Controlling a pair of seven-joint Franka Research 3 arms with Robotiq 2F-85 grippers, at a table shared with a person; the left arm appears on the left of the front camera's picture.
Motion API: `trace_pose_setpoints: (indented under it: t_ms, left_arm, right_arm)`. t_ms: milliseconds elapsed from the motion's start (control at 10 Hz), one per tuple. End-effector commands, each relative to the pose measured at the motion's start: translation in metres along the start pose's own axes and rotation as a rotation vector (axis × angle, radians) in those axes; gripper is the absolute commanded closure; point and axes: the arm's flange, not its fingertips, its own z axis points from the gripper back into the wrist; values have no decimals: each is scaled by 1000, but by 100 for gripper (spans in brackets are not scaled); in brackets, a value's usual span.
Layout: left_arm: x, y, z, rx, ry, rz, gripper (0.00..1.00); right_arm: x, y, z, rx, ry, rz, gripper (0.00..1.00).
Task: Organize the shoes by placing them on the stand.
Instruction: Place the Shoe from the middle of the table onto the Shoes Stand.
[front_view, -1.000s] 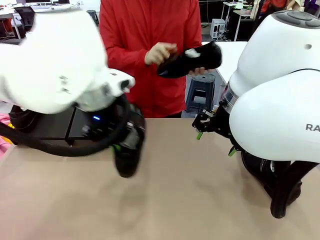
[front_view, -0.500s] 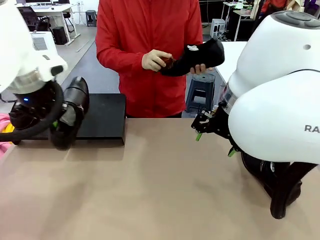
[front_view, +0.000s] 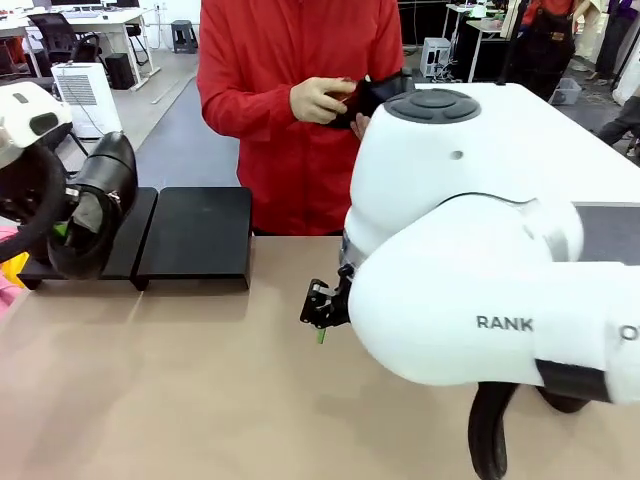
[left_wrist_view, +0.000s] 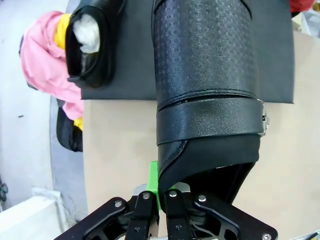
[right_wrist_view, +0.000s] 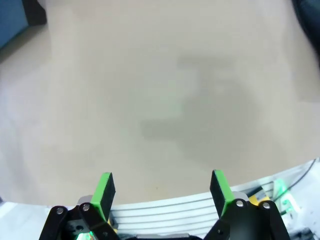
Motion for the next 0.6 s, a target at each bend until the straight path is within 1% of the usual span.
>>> trace_pose_setpoints:
  t_ms: [0, 400, 500]
  left_arm:
    - [-1, -12, 4, -2, -3, -24, 100]
    - [-2, -9, -2, 1, 9, -20, 100]
    - [10, 0, -9, -10, 33, -18, 100]
  right_arm:
    - [1, -7, 6, 8, -12, -19, 0]
    - [1, -7, 6, 8, -12, -19, 0]
    - [1, -7, 6, 8, -12, -19, 0]
